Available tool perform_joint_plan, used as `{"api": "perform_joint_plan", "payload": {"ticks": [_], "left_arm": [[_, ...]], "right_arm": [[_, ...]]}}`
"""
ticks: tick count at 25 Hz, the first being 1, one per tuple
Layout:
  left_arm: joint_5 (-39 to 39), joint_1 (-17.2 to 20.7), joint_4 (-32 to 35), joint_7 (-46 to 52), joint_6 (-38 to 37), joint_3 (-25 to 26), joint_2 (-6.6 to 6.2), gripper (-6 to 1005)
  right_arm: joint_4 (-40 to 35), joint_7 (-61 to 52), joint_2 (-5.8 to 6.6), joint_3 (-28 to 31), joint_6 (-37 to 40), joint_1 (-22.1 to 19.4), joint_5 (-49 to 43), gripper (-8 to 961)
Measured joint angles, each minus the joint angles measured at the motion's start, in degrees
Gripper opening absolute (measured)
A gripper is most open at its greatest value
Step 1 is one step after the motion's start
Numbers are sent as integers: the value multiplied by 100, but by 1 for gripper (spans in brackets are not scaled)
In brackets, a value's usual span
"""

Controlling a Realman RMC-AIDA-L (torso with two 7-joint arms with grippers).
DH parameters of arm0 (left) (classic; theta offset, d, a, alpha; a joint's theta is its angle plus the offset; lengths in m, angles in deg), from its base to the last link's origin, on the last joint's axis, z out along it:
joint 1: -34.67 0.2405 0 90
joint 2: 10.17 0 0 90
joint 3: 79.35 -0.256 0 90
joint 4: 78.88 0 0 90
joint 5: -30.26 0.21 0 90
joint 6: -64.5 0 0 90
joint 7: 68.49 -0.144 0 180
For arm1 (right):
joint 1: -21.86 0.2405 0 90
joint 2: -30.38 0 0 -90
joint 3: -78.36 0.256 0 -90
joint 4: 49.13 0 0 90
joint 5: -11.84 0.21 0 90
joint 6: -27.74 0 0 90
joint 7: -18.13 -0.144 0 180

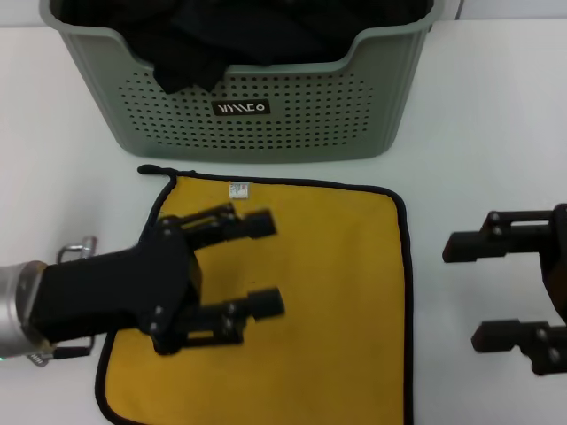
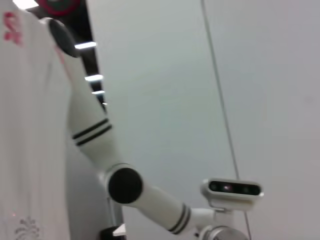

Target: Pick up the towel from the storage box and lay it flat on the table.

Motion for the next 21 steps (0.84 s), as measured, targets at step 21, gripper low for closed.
{"api": "perform_joint_plan", "payload": {"ticks": [21], "left_arm": [[-106, -91, 87, -87, -306, -303, 136, 767]], "right_arm": [[324, 260, -30, -214, -530, 44, 23, 619]]}}
